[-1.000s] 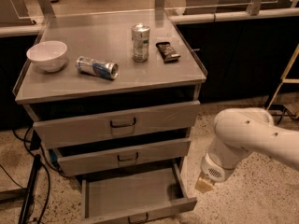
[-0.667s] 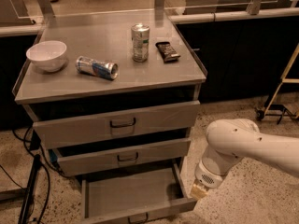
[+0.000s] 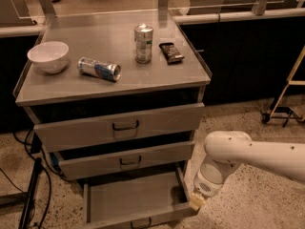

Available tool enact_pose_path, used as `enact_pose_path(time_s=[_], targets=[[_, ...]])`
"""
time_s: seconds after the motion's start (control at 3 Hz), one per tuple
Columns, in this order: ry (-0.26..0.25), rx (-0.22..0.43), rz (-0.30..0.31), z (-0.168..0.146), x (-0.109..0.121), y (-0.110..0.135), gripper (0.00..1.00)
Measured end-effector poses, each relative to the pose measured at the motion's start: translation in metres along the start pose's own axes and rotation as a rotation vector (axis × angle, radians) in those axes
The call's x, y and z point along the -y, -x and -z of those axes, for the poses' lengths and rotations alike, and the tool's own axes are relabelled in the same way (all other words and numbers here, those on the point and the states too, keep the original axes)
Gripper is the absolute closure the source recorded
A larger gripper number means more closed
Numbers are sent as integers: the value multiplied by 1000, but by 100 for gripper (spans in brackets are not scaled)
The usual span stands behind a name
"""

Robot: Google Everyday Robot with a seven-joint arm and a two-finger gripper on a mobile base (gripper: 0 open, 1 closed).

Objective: Close bottom drawer

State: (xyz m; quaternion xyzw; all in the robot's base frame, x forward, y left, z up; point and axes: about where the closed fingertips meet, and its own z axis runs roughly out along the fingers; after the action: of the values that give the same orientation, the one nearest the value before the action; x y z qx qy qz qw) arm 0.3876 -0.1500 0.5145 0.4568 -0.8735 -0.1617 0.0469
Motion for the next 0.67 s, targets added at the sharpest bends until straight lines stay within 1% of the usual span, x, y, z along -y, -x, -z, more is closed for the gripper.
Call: enact_pose_path(time_s=[0.33, 0.67], targets=[[77, 1, -78, -53, 25, 2, 100], [111, -12, -85, -71, 22, -3, 100]])
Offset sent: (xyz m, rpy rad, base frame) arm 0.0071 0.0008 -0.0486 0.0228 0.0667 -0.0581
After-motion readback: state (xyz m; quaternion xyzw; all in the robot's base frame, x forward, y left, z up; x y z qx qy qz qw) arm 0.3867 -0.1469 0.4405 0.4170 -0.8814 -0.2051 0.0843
